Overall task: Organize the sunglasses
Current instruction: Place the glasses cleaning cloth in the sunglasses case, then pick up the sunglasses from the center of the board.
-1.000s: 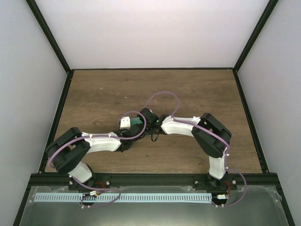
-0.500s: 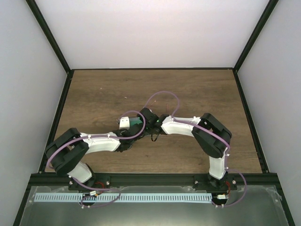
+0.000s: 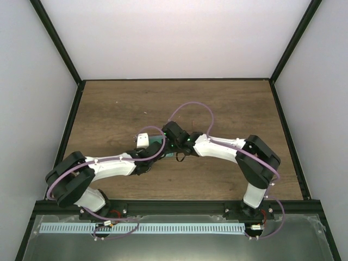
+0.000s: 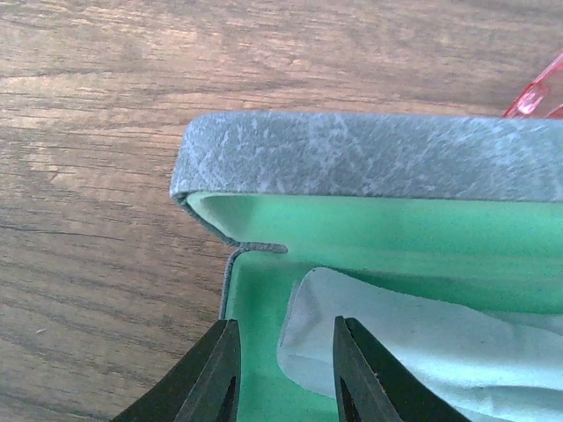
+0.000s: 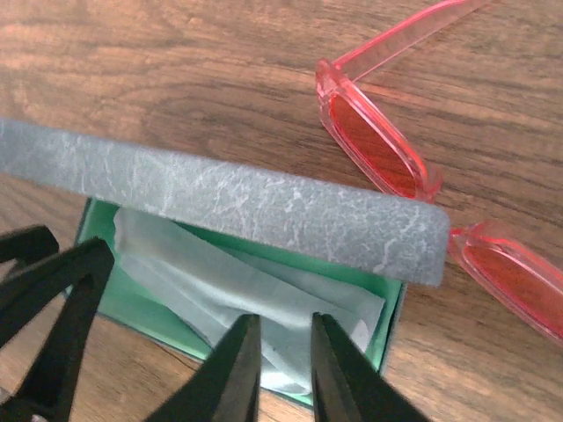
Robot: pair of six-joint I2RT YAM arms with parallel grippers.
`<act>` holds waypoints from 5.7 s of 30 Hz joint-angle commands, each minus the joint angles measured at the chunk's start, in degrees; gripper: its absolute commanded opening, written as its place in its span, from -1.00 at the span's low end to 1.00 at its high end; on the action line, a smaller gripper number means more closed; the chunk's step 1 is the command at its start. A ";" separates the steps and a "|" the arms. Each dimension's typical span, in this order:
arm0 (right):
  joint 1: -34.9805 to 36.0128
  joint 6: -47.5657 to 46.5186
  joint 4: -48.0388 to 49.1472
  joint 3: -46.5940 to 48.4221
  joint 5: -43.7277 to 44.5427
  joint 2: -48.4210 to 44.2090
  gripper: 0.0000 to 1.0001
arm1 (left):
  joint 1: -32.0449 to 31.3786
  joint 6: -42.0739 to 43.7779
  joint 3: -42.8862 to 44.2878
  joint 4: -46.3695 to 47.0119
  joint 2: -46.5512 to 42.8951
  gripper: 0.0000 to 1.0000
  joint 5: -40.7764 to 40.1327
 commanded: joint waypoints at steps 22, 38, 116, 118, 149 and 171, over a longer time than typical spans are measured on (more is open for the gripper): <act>0.36 -0.07 4.46 -1.43 -3.37 5.96 -0.99 | 2.82 4.74 -2.31 10.44 3.29 -0.38 12.57; -4.10 0.76 3.48 -11.28 6.80 -16.07 -0.55 | 3.17 5.46 -3.00 9.69 -4.89 0.09 15.03; -25.94 -1.47 2.71 -7.05 -2.09 -13.92 -0.37 | -7.94 -3.52 1.46 8.58 -19.18 0.68 8.35; -25.98 -0.84 0.94 -2.67 -3.56 -8.48 -0.54 | -7.94 -2.88 0.22 6.83 -21.91 0.70 6.72; -20.16 1.13 -11.62 5.91 -0.59 5.45 0.02 | -7.76 -3.24 -6.84 -3.99 -44.00 0.97 -2.18; -19.24 0.54 -10.49 7.57 -2.42 10.10 -0.48 | -7.71 -3.07 -7.83 -3.46 -44.11 0.98 -2.13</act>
